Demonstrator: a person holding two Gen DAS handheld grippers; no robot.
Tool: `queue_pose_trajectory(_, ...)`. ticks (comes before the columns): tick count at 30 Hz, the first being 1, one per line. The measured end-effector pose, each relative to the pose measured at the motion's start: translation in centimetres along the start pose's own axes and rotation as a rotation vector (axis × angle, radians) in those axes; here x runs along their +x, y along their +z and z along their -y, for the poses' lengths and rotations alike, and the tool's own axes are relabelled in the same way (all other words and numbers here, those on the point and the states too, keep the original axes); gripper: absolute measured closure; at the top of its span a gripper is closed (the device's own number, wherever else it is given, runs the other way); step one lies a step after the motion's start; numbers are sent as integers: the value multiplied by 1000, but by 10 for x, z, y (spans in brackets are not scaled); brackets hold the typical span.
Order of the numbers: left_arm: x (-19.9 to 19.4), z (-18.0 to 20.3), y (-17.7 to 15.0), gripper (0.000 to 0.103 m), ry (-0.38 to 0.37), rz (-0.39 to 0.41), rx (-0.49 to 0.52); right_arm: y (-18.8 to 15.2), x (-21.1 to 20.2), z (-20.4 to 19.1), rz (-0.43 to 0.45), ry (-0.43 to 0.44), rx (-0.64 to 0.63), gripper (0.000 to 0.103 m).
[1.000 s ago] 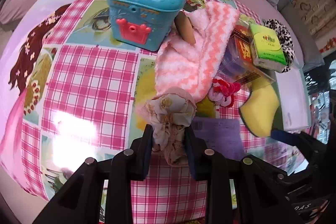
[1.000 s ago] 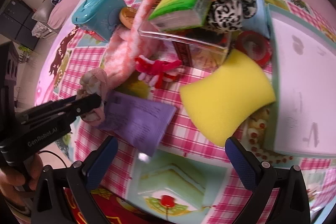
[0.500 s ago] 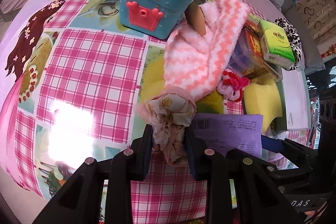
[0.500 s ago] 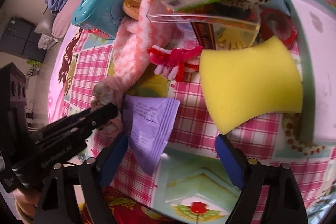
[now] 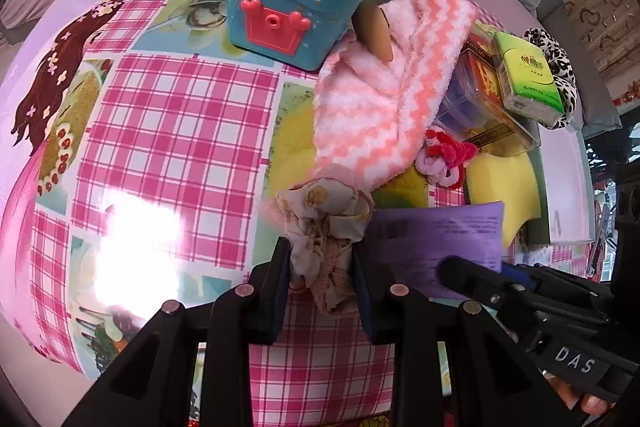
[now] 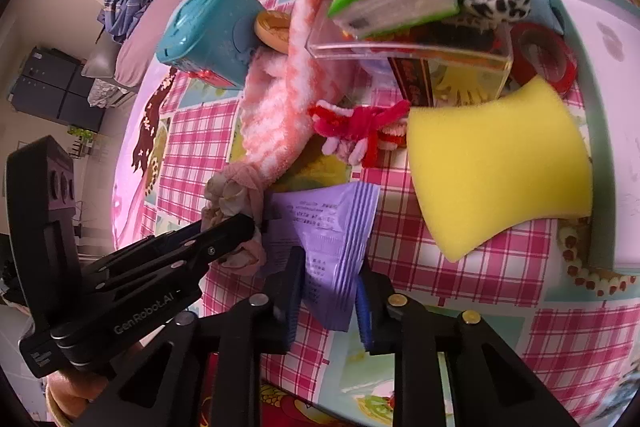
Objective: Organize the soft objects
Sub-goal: 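Grasp and lift the floral scrunchie with left tool while right tool lifts purple packet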
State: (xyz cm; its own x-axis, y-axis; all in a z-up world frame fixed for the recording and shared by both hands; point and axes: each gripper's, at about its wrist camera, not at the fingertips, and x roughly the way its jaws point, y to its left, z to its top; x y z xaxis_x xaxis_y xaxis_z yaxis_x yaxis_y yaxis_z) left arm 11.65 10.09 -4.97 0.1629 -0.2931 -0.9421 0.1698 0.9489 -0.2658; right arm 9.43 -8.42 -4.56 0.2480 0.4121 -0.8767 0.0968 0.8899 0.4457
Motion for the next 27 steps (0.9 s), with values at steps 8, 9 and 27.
queue_pose_trajectory(8,-15,3,-1,73,28,26,13,-4,-24,3,38,13,12,88)
queue_pose_trajectory(9,-18,6,-1,73,32,32,17,-5,-29,2,45,18,10,88)
queue_pose_trajectory(27,-117,112,28,74,65,210,255,-11,-177,43,281,-55,-39,89)
